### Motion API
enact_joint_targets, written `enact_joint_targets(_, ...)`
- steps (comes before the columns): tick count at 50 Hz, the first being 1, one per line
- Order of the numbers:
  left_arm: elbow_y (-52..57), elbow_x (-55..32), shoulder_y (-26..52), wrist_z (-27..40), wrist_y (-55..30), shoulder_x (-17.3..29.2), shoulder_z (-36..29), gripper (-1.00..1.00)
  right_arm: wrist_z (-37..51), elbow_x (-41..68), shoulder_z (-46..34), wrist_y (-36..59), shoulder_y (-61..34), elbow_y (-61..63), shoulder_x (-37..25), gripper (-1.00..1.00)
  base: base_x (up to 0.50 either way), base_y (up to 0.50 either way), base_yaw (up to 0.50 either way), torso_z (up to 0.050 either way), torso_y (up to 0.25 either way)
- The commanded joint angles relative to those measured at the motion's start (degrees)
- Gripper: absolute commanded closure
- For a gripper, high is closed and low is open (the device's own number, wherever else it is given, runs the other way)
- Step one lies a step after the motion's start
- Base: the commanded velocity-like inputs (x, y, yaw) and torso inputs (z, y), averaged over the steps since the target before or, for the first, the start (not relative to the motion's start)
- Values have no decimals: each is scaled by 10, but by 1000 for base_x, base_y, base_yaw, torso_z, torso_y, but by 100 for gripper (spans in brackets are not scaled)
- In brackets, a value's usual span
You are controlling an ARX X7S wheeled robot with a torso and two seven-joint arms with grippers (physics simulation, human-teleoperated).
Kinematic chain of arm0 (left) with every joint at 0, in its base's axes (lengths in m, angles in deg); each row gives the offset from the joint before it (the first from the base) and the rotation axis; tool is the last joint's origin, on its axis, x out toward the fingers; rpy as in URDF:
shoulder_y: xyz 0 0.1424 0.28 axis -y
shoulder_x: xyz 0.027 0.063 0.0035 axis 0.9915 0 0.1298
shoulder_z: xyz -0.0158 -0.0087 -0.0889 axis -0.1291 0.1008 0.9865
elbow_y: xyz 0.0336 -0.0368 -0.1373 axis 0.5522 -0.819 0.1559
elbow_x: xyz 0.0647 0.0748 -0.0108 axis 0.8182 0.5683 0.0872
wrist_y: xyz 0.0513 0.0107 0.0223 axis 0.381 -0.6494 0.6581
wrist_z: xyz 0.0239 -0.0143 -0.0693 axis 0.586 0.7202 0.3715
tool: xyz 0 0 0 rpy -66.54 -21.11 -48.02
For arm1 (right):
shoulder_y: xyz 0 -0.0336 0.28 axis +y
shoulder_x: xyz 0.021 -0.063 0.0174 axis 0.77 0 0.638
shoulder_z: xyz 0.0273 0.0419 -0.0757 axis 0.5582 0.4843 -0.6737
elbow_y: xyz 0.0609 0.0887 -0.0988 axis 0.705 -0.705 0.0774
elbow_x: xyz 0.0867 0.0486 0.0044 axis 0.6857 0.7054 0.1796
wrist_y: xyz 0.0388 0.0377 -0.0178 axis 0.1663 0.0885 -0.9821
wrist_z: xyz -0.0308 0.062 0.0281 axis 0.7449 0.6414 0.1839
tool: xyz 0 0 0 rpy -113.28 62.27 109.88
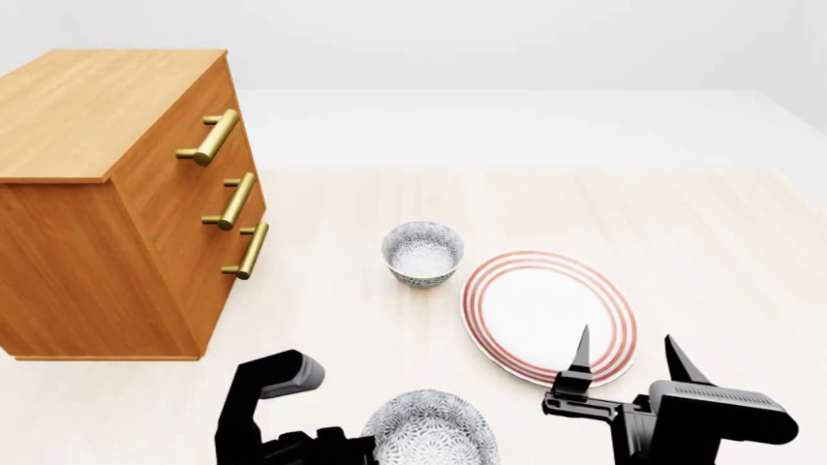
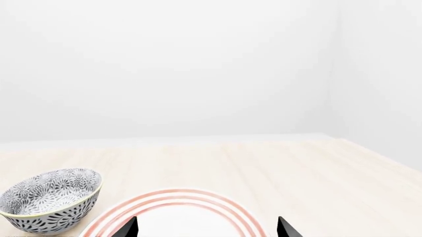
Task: Stack the bowl in the middle on the bowl at the back.
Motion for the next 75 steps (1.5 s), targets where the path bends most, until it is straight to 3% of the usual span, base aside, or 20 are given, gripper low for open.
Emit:
enact_joint_targets(1, 5, -26, 0, -8, 11, 3, -5, 100, 2, 1, -4, 1, -2, -4, -2, -100, 0, 0, 0, 0, 0)
enact_joint_targets(42, 35, -14, -11, -45, 46, 15, 0, 100, 8, 7, -11, 0, -7, -16, -8, -100, 0, 0, 0, 0, 0)
enact_joint_targets(43, 35, -13, -11, -45, 47, 15, 0, -100, 8, 7, -11, -1, -7, -16, -8, -100, 0, 0, 0, 0, 0)
enact_joint_targets(65, 43, -21, -11, -47, 62, 24, -5, -100, 11, 11, -14, -2, -9, -20, -12, -100, 0, 0, 0, 0, 0)
enact_joint_targets(75, 85, -97, 3, -37, 95, 47, 36, -100, 14, 12, -16, -2, -8, -16, -13, -100, 0, 0, 0, 0, 0)
